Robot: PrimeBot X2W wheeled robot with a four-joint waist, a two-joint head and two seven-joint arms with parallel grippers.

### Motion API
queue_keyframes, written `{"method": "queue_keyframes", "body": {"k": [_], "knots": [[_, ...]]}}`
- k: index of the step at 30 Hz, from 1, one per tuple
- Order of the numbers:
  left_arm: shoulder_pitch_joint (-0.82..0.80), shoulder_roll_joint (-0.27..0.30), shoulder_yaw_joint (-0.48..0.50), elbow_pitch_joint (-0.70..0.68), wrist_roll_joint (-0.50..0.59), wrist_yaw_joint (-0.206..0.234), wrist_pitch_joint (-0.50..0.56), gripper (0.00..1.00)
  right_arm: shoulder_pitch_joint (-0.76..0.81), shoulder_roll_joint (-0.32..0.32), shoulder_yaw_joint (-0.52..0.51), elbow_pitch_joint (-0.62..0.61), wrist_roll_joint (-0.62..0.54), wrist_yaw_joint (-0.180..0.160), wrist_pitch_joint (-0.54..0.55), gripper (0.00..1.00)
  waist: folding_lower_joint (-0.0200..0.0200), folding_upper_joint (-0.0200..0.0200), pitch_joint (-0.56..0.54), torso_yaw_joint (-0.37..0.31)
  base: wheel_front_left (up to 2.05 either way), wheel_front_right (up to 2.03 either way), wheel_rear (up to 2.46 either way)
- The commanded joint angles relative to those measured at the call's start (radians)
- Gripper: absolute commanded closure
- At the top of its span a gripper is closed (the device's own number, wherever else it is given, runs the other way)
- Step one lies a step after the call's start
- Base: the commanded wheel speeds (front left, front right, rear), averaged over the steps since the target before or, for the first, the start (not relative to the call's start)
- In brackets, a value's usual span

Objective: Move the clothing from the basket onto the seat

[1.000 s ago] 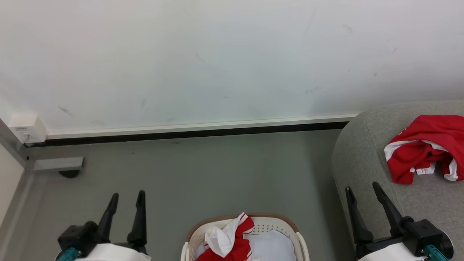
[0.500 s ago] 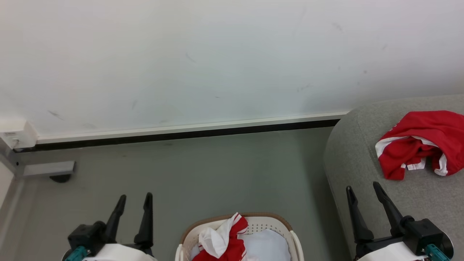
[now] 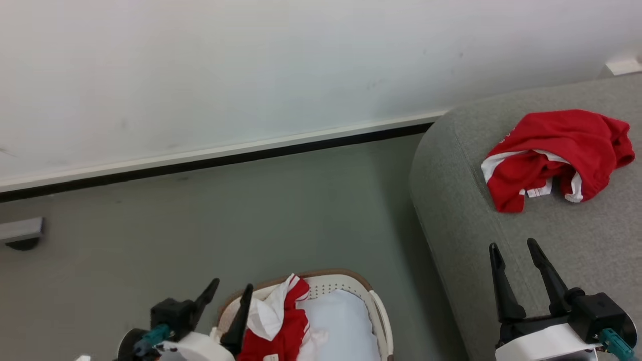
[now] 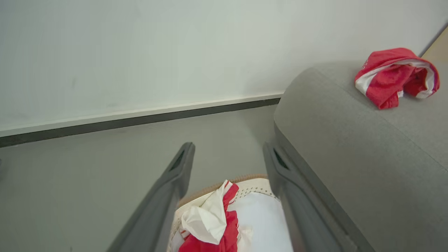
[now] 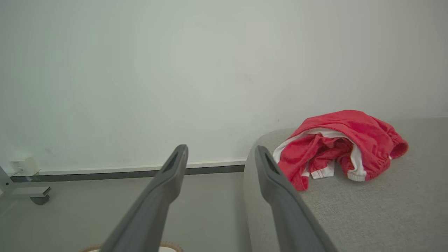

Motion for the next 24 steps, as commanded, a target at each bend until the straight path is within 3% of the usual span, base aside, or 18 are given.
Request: {"method": "queue_keyframes", "body": {"k": [1, 13, 24], "knots": [[-0.023, 0.021, -0.027, 0.023, 0.017, 0.001, 0.012, 0.00, -0.018, 0.003, -0.005, -0.009, -0.005, -0.002, -0.004, 0.00, -0.0001, -0.0001, 0.041, -0.040, 0.00, 0.00, 0.00], [-0.207, 0.129, -0.322, 0.246, 0.028, 0.001, 0.108, 0.00, -0.056, 0.005, 0.000, -0.075, 0.044, -0.002, -0.004, 0.00, -0.0001, -0.0001, 0.211, -0.140, 0.00, 0.00, 0.00], [-0.394, 0.185, -0.604, 0.449, 0.021, 0.001, 0.207, 0.00, -0.138, 0.005, -0.036, -0.158, 0.062, -0.002, -0.004, 0.00, -0.0001, -0.0001, 0.386, -0.192, 0.00, 0.00, 0.00]]}}
